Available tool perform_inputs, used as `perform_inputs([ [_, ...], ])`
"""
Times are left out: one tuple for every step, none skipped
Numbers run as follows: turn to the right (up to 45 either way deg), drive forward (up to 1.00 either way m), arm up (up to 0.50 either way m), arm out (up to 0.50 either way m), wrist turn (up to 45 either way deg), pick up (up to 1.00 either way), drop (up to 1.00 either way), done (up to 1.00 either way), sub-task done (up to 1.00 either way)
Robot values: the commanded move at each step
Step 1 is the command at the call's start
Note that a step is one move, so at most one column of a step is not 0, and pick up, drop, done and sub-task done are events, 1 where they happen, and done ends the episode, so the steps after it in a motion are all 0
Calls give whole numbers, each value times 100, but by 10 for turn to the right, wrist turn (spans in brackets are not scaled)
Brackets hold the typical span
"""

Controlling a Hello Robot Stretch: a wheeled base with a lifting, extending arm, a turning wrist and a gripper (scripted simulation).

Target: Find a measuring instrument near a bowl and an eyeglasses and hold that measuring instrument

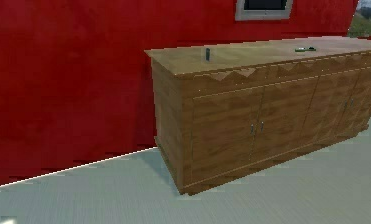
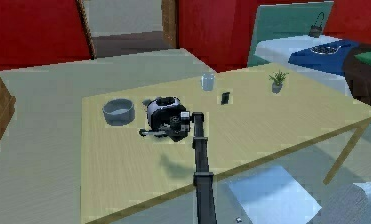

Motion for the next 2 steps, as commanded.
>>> perform_inputs([
  [0,0,10,0,0,0,0,0,0],
  [0,0,0,0,0,0,0,100,0],
])
